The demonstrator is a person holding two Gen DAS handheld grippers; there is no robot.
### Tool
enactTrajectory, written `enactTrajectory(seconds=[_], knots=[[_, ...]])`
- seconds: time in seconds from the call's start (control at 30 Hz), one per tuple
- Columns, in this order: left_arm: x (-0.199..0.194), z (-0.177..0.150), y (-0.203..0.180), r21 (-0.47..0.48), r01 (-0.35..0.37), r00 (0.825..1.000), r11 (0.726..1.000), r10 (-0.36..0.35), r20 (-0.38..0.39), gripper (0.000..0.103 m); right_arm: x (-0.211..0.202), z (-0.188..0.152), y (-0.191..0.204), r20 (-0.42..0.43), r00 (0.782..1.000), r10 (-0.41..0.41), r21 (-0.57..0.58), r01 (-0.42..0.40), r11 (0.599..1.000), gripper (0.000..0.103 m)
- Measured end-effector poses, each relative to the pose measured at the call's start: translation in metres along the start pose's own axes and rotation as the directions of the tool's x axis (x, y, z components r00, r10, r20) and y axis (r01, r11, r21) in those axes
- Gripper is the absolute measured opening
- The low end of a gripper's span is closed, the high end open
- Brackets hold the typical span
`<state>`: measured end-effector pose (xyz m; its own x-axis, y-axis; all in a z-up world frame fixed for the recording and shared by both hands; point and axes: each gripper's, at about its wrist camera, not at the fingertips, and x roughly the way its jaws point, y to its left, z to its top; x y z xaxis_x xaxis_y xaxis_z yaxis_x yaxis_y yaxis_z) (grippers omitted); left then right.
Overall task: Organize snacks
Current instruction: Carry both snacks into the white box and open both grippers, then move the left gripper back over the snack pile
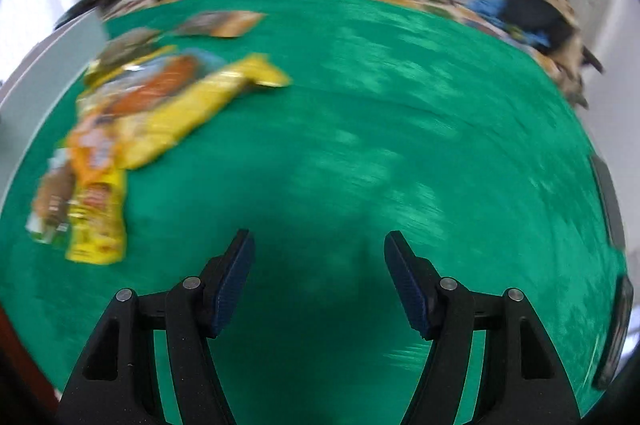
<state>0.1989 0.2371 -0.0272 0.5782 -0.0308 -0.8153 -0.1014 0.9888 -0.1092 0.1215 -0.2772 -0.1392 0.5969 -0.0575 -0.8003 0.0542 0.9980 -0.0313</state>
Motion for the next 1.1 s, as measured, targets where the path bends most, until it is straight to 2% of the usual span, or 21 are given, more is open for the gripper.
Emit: enactTrajectory(seconds=[0.1, 0.17, 0.27, 0.37, 0.5, 0.57, 0.6, 0.63, 0.67, 0.77, 0.83, 0.87, 0.9, 0.93, 1.0, 1.1], knots=[[-0.006, -0.007, -0.019, 0.048, -0.059, 0.998, 0.997, 0.058, 0.024, 0.079, 0.005, -0.004, -0.016, 0.003, 1.000, -0.004, 0.051, 0.003, 0.999, 0.071], [-0.003, -0.007, -0.027, 0.043, -0.089, 0.996, 0.995, 0.088, 0.021, 0.082, 0.008, -0.005, -0.025, 0.014, 1.000, 0.002, 0.083, -0.003, 0.997, 0.071], [0.005, -0.005, -0.037, -0.016, -0.095, 0.995, 0.995, 0.095, -0.007, 0.084, 0.008, -0.008, -0.022, 0.024, 1.000, 0.015, 0.107, -0.018, 0.994, 0.071], [0.007, -0.007, -0.047, -0.007, -0.115, 0.993, 0.993, 0.115, -0.016, 0.084, 0.011, -0.006, -0.021, 0.046, 0.999, 0.001, 0.118, -0.006, 0.993, 0.071], [0.003, -0.008, -0.040, -0.026, -0.075, 0.997, 0.997, 0.074, -0.031, 0.084, 0.026, 0.009, -0.018, 0.054, 0.998, -0.036, 0.107, 0.030, 0.994, 0.074], [-0.006, -0.007, -0.037, -0.039, -0.072, 0.997, 0.997, 0.072, -0.010, 0.084, 0.032, 0.016, -0.023, 0.059, 0.997, -0.045, 0.116, 0.038, 0.993, 0.078], [-0.015, -0.008, -0.039, -0.040, -0.090, 0.996, 0.995, 0.091, 0.026, 0.084, 0.035, 0.018, -0.025, 0.061, 0.997, -0.047, 0.123, 0.039, 0.992, 0.082], [-0.026, -0.010, -0.043, -0.034, -0.131, 0.989, 0.991, 0.133, 0.071, 0.084, 0.038, 0.020, -0.027, 0.060, 0.997, -0.046, 0.127, 0.038, 0.991, 0.084], [-0.041, -0.013, -0.050, -0.017, -0.184, 0.972, 0.983, 0.185, 0.144, 0.085, 0.040, 0.023, -0.029, 0.061, 0.997, -0.042, 0.129, 0.034, 0.991, 0.086], [-0.074, -0.022, -0.073, 0.015, -0.250, 0.929, 0.968, 0.235, 0.285, 0.086, 0.039, 0.023, -0.030, 0.061, 0.997, -0.037, 0.127, 0.029, 0.991, 0.086], [-0.101, -0.036, -0.093, 0.019, -0.239, 0.901, 0.971, 0.215, 0.377, 0.089, 0.039, 0.023, -0.030, 0.060, 0.997, -0.039, 0.126, 0.031, 0.991, 0.086], [-0.110, -0.043, -0.100, 0.021, -0.218, 0.894, 0.976, 0.191, 0.406, 0.095, 0.039, 0.022, -0.030, 0.060, 0.997, -0.039, 0.127, 0.031, 0.991, 0.086], [-0.122, -0.056, -0.113, 0.038, -0.165, 0.888, 0.986, 0.132, 0.441, 0.101, 0.039, 0.022, -0.030, 0.060, 0.997, -0.038, 0.127, 0.030, 0.991, 0.086], [-0.127, -0.065, -0.121, 0.055, -0.129, 0.886, 0.990, 0.090, 0.454, 0.103, 0.040, 0.023, -0.029, 0.060, 0.997, -0.038, 0.127, 0.030, 0.991, 0.086], [-0.132, -0.093, -0.143, 0.118, -0.040, 0.894, 0.992, -0.017, 0.448, 0.103, 0.040, 0.023, -0.029, 0.060, 0.997, -0.038, 0.127, 0.030, 0.991, 0.086], [-0.113, -0.135, -0.171, 0.189, 0.023, 0.923, 0.982, -0.094, 0.373, 0.103, 0.039, 0.023, -0.030, 0.060, 0.997, -0.038, 0.127, 0.030, 0.991, 0.086]])
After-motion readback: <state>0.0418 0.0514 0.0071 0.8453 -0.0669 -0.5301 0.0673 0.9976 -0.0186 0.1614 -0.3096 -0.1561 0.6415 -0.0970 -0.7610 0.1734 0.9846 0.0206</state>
